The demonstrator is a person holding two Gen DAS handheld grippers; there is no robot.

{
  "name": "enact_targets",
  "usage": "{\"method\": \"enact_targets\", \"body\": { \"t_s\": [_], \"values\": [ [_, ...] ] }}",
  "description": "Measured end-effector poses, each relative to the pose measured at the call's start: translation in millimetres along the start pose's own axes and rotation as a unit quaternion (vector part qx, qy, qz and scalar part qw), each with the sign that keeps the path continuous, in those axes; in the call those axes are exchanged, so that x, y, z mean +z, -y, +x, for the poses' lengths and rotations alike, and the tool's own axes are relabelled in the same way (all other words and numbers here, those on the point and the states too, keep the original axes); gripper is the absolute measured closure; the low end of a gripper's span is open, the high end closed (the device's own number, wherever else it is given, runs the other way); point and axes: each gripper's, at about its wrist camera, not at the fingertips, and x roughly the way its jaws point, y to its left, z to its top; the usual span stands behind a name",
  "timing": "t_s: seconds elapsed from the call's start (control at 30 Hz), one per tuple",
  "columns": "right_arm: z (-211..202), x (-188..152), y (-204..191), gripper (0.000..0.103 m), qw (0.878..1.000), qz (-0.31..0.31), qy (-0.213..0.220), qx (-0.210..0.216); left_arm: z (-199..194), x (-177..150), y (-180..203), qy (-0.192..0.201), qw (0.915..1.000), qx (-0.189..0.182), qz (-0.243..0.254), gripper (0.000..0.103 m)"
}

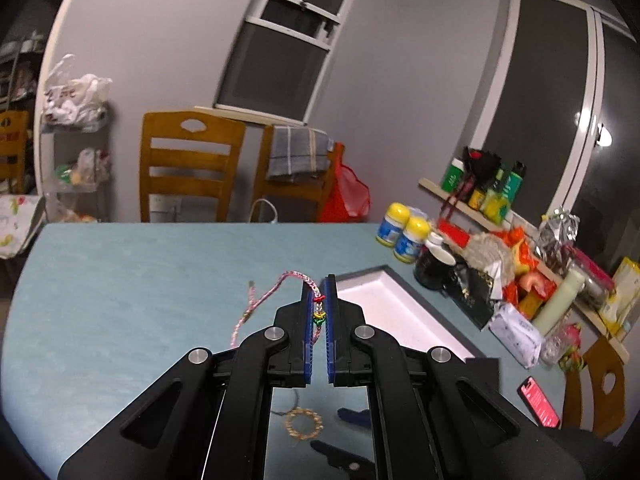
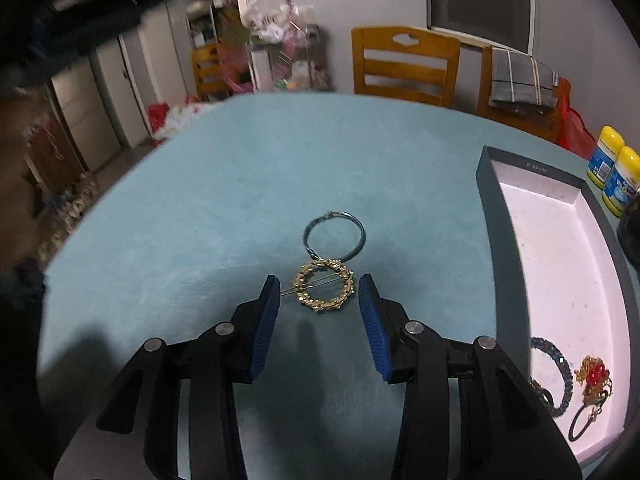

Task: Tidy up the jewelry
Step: 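Grasp the gold hair clip with the right gripper while the left gripper holds the pink bracelet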

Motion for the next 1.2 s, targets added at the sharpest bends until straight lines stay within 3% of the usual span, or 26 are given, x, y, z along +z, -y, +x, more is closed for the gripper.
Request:
{"method": "enact_targets", "body": {
  "t_s": [0.33, 0.43, 0.73, 1.2],
  "values": [
    [34, 6, -19, 0.049, 0.998, -0.041, -0.036, -0.040, -4, 1, -13, 0.006, 0.9999, 0.002, -0.010, 0.098],
    [34, 6, -21, 0.055, 0.997, -0.045, -0.033, -0.044, -5, 2, -17, 0.008, 0.9999, 0.003, -0.015, 0.098],
    [28, 1, -23, 0.056, 0.997, -0.058, -0.025, -0.043, -5, 1, -21, 0.008, 0.9998, 0.013, -0.015, 0.097],
    [-61, -1, 20, 0.056, 0.998, 0.004, 0.062, -0.007, 4, -2, 2, -0.001, 0.9999, 0.004, 0.016, 0.098]
  ]
}}
